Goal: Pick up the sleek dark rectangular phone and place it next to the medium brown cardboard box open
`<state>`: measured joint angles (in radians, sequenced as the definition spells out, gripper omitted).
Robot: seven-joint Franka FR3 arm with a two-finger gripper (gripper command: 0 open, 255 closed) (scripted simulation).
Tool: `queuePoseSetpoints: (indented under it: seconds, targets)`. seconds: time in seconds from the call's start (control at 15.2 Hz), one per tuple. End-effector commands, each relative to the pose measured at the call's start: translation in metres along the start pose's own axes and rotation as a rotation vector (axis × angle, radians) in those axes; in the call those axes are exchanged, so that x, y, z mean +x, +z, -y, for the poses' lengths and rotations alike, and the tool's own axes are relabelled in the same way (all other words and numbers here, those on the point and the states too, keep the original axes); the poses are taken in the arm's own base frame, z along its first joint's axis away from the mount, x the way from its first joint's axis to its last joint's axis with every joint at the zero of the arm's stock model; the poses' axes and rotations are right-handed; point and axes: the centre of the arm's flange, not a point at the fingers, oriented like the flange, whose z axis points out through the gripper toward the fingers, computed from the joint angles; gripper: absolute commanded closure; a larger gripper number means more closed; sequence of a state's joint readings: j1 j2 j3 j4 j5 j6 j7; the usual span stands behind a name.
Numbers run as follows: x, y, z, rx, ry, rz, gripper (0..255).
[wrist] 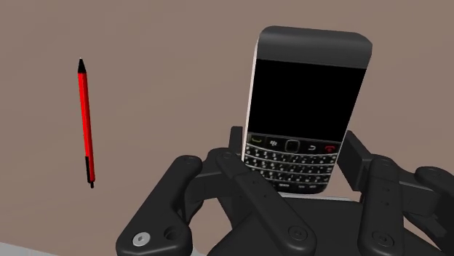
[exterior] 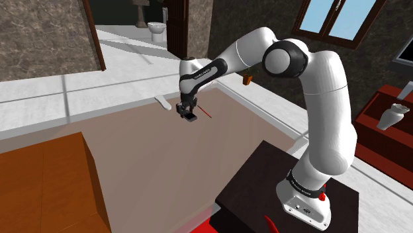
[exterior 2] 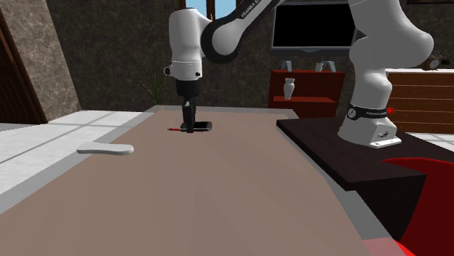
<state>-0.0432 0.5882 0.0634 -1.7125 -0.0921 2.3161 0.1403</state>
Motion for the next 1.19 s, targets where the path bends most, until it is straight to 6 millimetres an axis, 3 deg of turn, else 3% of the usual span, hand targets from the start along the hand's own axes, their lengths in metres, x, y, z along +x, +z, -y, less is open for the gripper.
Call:
queuePoseSetpoints:
  seconds: [0.0,1.12]
  targets:
    - [0.000,-0.012,-0.001,0.000,0.000,0.000,255]
    - [0.001,-0.102,-0.004,0.000,0.000,0.000,255]
